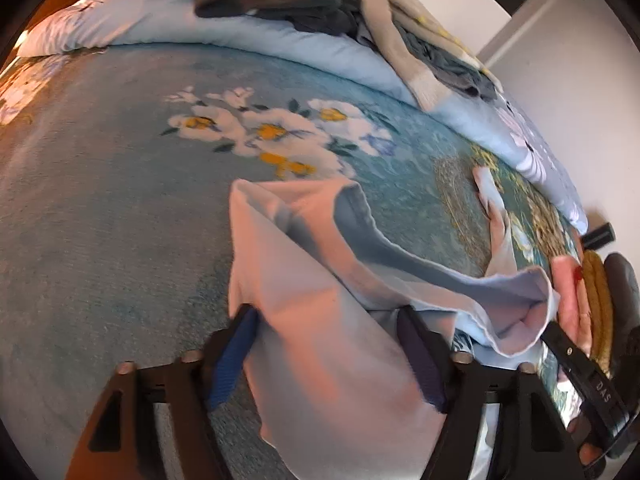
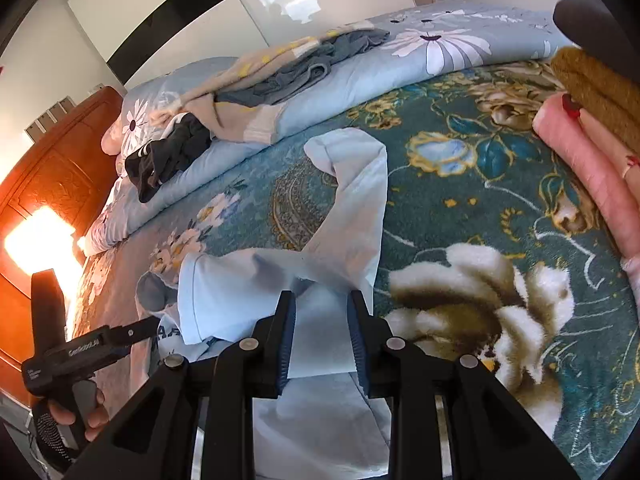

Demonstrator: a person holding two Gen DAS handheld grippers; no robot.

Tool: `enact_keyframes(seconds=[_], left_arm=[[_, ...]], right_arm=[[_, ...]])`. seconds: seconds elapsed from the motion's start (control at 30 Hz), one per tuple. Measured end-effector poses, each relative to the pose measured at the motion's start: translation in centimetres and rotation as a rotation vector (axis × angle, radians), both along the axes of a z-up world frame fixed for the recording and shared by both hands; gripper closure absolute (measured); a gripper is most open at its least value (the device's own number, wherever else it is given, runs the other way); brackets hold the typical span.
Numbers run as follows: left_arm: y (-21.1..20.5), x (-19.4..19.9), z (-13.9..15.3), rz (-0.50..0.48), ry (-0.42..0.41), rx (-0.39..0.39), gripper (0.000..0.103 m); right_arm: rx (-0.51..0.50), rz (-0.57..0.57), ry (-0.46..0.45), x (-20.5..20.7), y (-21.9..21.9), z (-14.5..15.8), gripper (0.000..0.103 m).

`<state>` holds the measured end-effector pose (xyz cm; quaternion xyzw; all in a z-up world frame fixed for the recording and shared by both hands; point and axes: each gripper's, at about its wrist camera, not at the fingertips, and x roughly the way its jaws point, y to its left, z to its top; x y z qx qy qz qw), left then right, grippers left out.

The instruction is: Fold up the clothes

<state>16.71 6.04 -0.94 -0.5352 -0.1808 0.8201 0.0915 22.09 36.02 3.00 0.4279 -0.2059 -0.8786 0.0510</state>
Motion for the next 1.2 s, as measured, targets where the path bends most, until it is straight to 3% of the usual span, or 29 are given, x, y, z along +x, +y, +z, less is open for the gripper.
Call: enact_keyframes(seconds=[0.03,0.1,0.13,0.2,0.23,0.37,0.6,0.73,0.9,0.97,1.2], left_arm=[[-0.3,0.0,-0.1,0.008,-0.001,0.01,0.06],[-1.0,0.2,-0.3,0.031,-0.005,0.027,0.083],[-1.4,0.3,-0.3,0.04,-0.003,0.046,0.085],[-2.2,0.7,-0.2,0.048,0.006,0.083,0.095],[-2.4,0.9,0.1,0.046,0.017,0.088,0.096],[-4.1,1.5,2.5,0.033,0.089,0.126,0.098],[-9.6,3.6,12.8,-0.003,0.387,0.117,0.099],[-11.9,4.7,15.1,0.003,0.439,0.075,0.099],[-16.0,6.6,16.2,0.076,0.498,0.052,0.1],[-17.0,6.9,16.1,0.079,0.497,0.018,0.1],[-15.3,6.1,10.1,-0.066,0.372,-0.054,0.098]], right_arm=[[-0.008,0.004,0.001,0.0,0.0,-0.1,0.076],[-0.027,0.012,0.004,0.1,0.0,-0.2,0.076],[-0.036,0.019,0.006,0.1,0.0,-0.3,0.077],[-0.057,0.04,0.009,0.2,-0.3,-0.2,0.093],[-0.062,0.049,0.009,0.3,-0.4,-0.2,0.099],[-0.018,0.043,0.051,1.0,-1.0,1.5,0.103],[0.04,-0.028,0.272,3.8,1.0,10.3,0.103],[0.078,0.018,0.312,4.5,0.6,13.1,0.103],[0.032,0.094,0.212,2.8,-0.3,9.4,0.103],[0.053,0.106,0.16,1.7,-1.0,7.3,0.098],[0.034,0.108,-0.007,-1.8,-1.7,0.9,0.075]])
